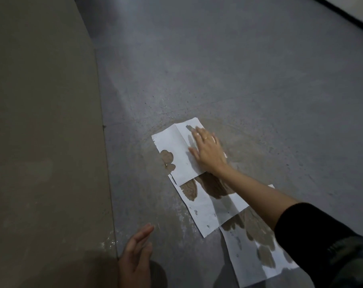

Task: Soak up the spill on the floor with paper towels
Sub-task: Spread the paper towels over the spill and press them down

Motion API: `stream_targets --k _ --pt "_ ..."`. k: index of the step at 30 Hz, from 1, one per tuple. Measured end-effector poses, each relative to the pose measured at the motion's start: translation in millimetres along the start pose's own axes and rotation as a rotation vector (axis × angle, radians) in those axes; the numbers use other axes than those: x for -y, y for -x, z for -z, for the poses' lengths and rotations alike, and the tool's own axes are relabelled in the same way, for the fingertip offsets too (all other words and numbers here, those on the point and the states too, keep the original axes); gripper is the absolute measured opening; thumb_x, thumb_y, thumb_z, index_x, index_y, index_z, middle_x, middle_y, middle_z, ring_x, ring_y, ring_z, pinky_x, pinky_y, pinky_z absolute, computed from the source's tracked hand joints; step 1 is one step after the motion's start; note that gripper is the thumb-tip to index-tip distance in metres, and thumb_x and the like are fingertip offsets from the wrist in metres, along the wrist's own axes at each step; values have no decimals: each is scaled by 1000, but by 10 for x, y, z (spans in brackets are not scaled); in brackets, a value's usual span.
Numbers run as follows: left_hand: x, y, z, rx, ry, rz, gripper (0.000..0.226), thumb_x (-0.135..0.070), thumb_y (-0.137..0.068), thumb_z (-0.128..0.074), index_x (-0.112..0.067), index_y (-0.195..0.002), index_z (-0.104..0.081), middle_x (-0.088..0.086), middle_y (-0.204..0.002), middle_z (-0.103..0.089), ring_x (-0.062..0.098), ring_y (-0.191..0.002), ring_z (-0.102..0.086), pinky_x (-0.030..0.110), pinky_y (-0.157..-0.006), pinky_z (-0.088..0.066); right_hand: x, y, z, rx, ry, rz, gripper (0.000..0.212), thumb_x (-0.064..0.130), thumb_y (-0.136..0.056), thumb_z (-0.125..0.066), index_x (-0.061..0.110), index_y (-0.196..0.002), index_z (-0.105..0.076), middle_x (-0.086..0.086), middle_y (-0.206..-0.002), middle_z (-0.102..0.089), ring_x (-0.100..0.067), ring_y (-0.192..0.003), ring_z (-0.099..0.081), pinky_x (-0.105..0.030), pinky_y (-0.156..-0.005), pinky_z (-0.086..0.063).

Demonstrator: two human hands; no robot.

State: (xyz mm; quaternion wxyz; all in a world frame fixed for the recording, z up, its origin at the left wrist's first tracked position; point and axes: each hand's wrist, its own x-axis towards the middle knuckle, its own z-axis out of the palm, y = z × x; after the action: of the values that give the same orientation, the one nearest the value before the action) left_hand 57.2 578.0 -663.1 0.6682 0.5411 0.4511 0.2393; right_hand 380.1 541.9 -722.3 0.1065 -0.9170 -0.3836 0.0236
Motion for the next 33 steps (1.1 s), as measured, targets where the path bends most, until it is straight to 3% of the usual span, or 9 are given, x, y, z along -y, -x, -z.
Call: stream_targets --k 3,6,11,15,18,20,24,28,33 --pt "6 9 3 30 0 22 67 18 -85 -52 -44 -80 -76 -22 -93 -73 -10 -91 -64 7 -77 -46 -53 174 -147 195 90 50 70 57 -98 -14 18 -155 -4 -1 -163 1 -21 -150 3 -50 -119 1" --pt "19 9 8 51 2 41 58 12 -85 -56 -42 -80 -76 -15 -98 -74 -9 -93 -64 9 -80 -46 -99 200 -173 224 109 26 69 59 -98 -11 22 -155 5 1 -162 9 -19 -149 13 -52 -119 5" --pt "-1 21 -8 49 -4 81 64 16 -89 -47 -40 -80 -76 -19 -95 -74 -11 -90 -64 10 -82 -47 2 185 -133 220 78 -60 75 62 -96 -9 17 -154 6 1 -160 14 -19 -148 15 -51 -120 5" --pt "-11 48 -19 56 -39 92 62 14 -90 -48 -41 -81 -76 -18 -98 -74 -9 -92 -65 15 -88 -47 89 155 -120 258 27 100 76 62 -95 -11 16 -155 2 -2 -162 8 -18 -149 11 -49 -121 0" --pt "-37 70 -24 51 -39 90 60 15 -89 -48 -38 -81 -76 -10 -101 -74 -5 -94 -66 23 -93 -46 175 150 -118 259 41 117 71 56 -100 -19 15 -155 -2 -2 -162 6 -17 -149 7 -50 -120 6" --pt "-79 77 -34 41 -25 86 61 16 -89 -47 -37 -79 -76 -11 -101 -74 -7 -91 -66 19 -89 -48 222 185 -90 192 49 107 69 53 -101 -22 14 -155 -5 -2 -163 3 -18 -150 4 -50 -120 5" --pt "-132 71 -36 27 24 94 63 16 -90 -46 -38 -78 -77 -6 -100 -72 -11 -86 -65 8 -78 -48 210 350 -120 255 96 129 66 54 -101 -19 19 -155 -4 0 -163 5 -18 -149 8 -57 -117 6" --pt "-138 93 -57 49 27 104 64 14 -91 -46 -40 -78 -77 -11 -95 -74 -11 -87 -65 6 -75 -48 132 562 -64 154 110 119 65 56 -99 -14 23 -155 -5 2 -162 6 -16 -149 8 -58 -117 9" --pt "-132 157 -102 62 14 68 63 14 -92 -45 -38 -79 -77 -12 -98 -74 -9 -89 -65 8 -78 -48 -168 896 28 174 75 4 68 58 -97 -8 22 -155 -3 3 -161 8 -16 -149 8 -55 -116 14"
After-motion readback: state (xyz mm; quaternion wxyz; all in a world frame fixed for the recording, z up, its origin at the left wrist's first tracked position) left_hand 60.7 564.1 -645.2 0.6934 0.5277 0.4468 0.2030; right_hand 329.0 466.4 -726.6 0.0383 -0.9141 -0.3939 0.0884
